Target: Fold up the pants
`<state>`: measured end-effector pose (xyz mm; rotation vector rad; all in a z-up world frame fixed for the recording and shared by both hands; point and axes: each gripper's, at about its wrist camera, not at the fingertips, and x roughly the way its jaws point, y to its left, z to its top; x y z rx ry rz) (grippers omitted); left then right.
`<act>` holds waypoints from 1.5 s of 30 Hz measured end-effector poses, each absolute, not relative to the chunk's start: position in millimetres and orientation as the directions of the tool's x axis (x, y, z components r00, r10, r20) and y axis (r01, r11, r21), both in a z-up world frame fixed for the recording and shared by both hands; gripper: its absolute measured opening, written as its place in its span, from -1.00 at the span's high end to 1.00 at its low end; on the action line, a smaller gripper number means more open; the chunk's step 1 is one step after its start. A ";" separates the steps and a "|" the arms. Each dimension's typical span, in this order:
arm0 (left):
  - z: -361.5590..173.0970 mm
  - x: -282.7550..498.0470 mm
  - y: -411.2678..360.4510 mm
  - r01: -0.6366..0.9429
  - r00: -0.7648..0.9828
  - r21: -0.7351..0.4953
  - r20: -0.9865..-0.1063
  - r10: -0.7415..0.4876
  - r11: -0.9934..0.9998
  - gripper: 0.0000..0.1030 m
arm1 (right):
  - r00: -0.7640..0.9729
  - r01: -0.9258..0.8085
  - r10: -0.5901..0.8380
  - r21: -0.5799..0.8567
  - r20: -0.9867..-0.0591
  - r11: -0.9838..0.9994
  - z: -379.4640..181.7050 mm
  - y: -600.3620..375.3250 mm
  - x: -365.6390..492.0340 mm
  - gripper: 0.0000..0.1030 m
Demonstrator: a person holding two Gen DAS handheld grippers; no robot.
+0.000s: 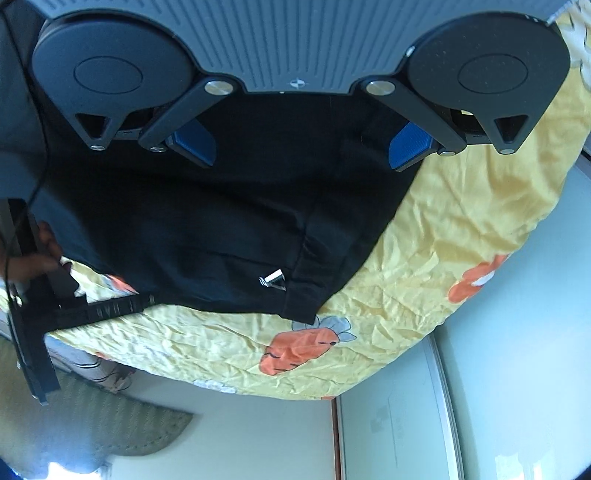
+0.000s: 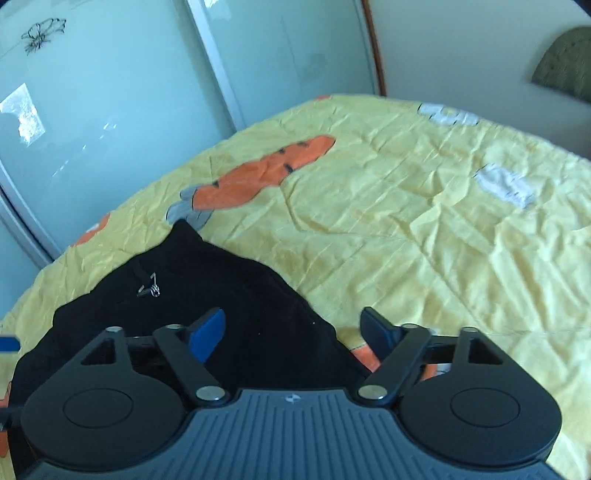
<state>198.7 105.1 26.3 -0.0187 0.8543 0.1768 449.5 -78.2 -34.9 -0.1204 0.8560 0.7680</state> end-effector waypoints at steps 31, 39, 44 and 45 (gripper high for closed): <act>35.5 327.4 166.7 -0.307 0.629 -0.421 -0.763 -0.150 0.853 -0.65 | 0.552 -0.733 0.515 -0.087 -0.656 0.675 -7.5 -78.0 411.8 -0.95; 34.4 333.8 176.1 -0.327 0.642 -0.450 -0.751 -0.154 0.831 -0.68 | 0.468 -0.775 0.541 -0.030 -0.699 0.632 -33.8 -62.8 428.7 0.84; 31.8 334.3 185.3 -0.314 0.667 -0.568 -0.702 -0.249 0.761 -0.76 | 0.620 -0.785 0.490 -0.483 -0.613 0.389 -24.3 -43.0 309.3 0.87; 30.2 335.8 186.2 -0.317 0.663 -0.590 -0.698 -0.271 0.743 -0.76 | 0.638 -0.767 0.491 -0.547 -0.593 0.336 -25.7 -38.5 286.4 0.87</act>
